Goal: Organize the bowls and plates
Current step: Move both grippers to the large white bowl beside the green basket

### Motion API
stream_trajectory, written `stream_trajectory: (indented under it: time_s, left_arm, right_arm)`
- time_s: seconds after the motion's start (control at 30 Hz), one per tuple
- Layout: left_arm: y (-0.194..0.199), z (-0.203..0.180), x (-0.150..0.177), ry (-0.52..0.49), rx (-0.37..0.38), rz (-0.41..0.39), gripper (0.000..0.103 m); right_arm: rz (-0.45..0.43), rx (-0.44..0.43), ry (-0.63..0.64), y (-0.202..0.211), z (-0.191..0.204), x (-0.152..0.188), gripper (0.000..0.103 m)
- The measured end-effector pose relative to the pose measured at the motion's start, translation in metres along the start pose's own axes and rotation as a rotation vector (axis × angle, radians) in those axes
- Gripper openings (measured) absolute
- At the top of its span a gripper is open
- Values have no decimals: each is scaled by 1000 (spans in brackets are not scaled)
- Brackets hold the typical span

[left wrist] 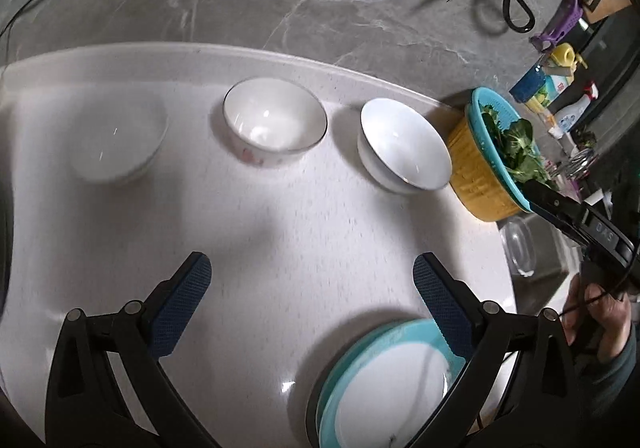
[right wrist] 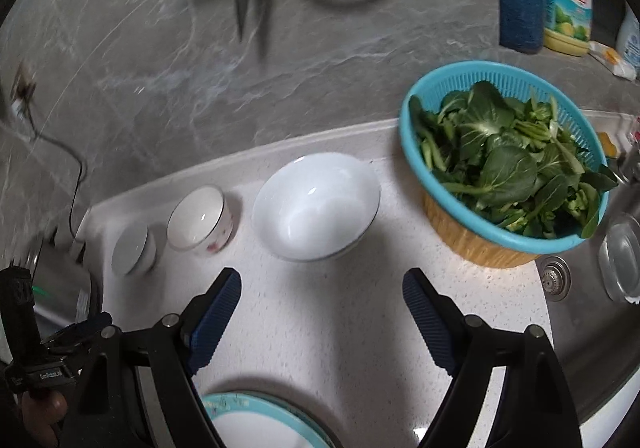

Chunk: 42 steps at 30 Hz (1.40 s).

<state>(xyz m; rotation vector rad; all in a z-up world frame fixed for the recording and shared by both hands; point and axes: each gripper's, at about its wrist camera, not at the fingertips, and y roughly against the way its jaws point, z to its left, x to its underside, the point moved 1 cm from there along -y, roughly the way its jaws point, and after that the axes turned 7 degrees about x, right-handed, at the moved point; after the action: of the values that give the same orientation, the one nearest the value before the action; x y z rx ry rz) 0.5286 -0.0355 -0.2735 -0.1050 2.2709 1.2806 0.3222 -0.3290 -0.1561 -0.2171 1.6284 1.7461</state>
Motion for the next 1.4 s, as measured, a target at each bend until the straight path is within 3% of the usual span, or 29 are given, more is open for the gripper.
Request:
stream_trajectory:
  time_s: [0.13, 0.4, 0.5, 0.73, 1.1, 1.33, 1.4]
  left_arm:
    - [-25, -18, -22, -29, -69, -11, 102]
    - [-104, -71, -83, -121, -114, 66, 102]
    - [-138, -78, -102, -120, -122, 132, 102]
    - [-184, -76, -122, -109, -121, 173, 102]
    - [-211, -82, -144, -170, -109, 191, 100]
    - [-220, -82, -162, -270, -76, 262, 82]
    - [-220, -80, -169, -299, -75, 276, 81]
  right_arm:
    - [31, -13, 16, -27, -5, -10, 85]
    - [94, 16, 32, -77, -9, -23, 78]
    - [122, 24, 25, -90, -10, -24, 78]
    - [164, 60, 7, -115, -12, -27, 78]
    - [180, 77, 4, -139, -11, -35, 78]
    - [191, 71, -8, -149, -9, -37, 78]
    - [194, 68, -17, -151, -12, -35, 78]
